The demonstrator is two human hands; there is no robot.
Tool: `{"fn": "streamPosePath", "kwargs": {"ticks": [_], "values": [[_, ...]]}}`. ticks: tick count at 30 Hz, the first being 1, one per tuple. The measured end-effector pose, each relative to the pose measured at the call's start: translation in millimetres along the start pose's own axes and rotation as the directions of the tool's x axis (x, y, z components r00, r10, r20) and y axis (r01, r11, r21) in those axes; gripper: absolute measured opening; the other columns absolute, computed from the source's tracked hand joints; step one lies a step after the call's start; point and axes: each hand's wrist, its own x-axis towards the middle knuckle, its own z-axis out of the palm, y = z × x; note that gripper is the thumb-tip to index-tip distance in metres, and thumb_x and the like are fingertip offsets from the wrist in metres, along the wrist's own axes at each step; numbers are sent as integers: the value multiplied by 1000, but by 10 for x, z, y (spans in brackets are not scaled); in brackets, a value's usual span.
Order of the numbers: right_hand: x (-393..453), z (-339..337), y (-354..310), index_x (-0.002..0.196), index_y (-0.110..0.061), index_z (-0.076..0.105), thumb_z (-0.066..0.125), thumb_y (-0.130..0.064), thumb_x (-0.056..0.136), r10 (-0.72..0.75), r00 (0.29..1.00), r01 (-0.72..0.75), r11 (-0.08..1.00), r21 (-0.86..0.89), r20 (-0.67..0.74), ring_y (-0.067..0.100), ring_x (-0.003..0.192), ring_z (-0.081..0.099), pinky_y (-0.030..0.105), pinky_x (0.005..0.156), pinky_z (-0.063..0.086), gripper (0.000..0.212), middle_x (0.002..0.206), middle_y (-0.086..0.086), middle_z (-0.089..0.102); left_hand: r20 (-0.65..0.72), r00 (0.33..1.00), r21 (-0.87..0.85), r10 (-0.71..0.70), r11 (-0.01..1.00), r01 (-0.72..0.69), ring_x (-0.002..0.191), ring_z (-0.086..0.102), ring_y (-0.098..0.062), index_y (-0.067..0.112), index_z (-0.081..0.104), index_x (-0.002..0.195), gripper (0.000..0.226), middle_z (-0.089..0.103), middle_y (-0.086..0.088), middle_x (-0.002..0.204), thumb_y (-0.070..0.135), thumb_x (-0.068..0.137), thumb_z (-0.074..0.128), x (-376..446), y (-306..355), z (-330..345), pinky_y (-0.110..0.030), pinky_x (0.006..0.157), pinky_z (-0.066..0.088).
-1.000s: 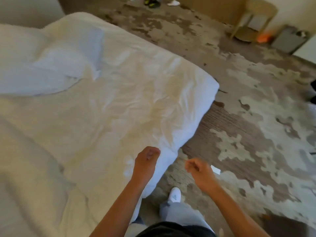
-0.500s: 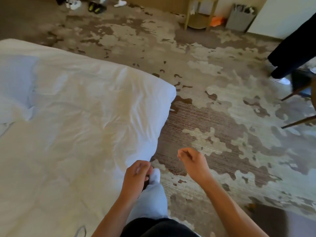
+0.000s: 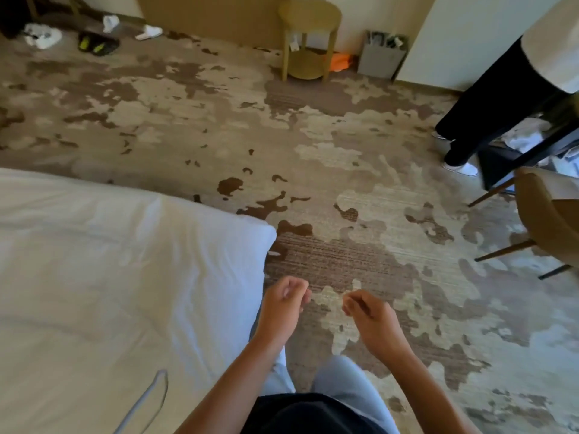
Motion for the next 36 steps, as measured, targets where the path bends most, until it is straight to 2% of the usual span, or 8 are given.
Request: {"fn": "streamPosePath", "kwargs": {"ticks": [4,8,12,17,21,23,27,36], "values": [[755,-451,37,82,-39,70,64,-32,101,76,996,-75,997,18,-56,13,67,66,22,60,51,21,78,-4,74,64,992,44,113,992,-115,90,73,-10,25,72,93,21,77,5,90,37,100,57,898,833,282,-34,85,61],[1766,-769,-13,85,-45,69,64,-34,99,115,990,-111,993,43,-87,9,67,68,15,55,48,18,76,-8,75,35,984,13,172,985,-173,90,74,-9,26,74,93,19,78,5,91,36,99,59,1871,1488,472,-31,82,61],[2973,-1020,-347,81,-39,70,62,-34,99,71,997,-71,997,15,12,1,67,66,22,61,47,21,79,-15,74,-91,985,-8,148,989,-149,89,75,-14,23,74,93,16,78,2,90,32,99,61,2750,2014,517,-37,82,59],[4416,-1111,-1327,88,-35,70,60,-33,102,-80,972,97,993,-68,220,-2,71,66,12,57,45,17,80,-18,72,-271,960,-53,62,995,-79,89,75,-16,28,73,90,17,78,1,89,33,99,60,3478,2477,278,-40,82,61],[5500,-831,-2406,91,-31,70,55,-29,103,-242,884,296,952,-79,401,-2,66,63,10,59,42,20,85,-10,72,-438,898,-160,-48,987,-26,89,74,-18,28,73,91,19,77,3,88,35,99,58,3974,2672,-79,-38,81,62],[6005,-564,-2953,97,-27,73,58,-27,104,-301,836,370,927,-66,458,-3,76,67,8,61,45,16,92,-12,74,-500,856,-246,-130,969,3,88,75,-16,30,72,90,19,77,5,88,36,99,57,4254,2758,-310,-35,81,62],[6860,56,-3914,100,-26,74,61,-27,103,-383,755,468,884,-26,533,-1,87,71,9,72,49,14,95,-12,76,-567,800,-330,-197,944,-2,89,74,-24,23,71,85,24,76,-1,85,39,93,55,4918,3008,-894,-46,87,62],[8406,912,-5379,89,-24,73,63,-21,102,-289,740,472,867,-162,607,9,86,71,25,80,52,17,90,-8,76,-613,766,-397,-194,914,-87,89,73,-25,29,71,84,20,76,0,86,32,96,55,6615,4219,-2553,-52,88,59]]}}
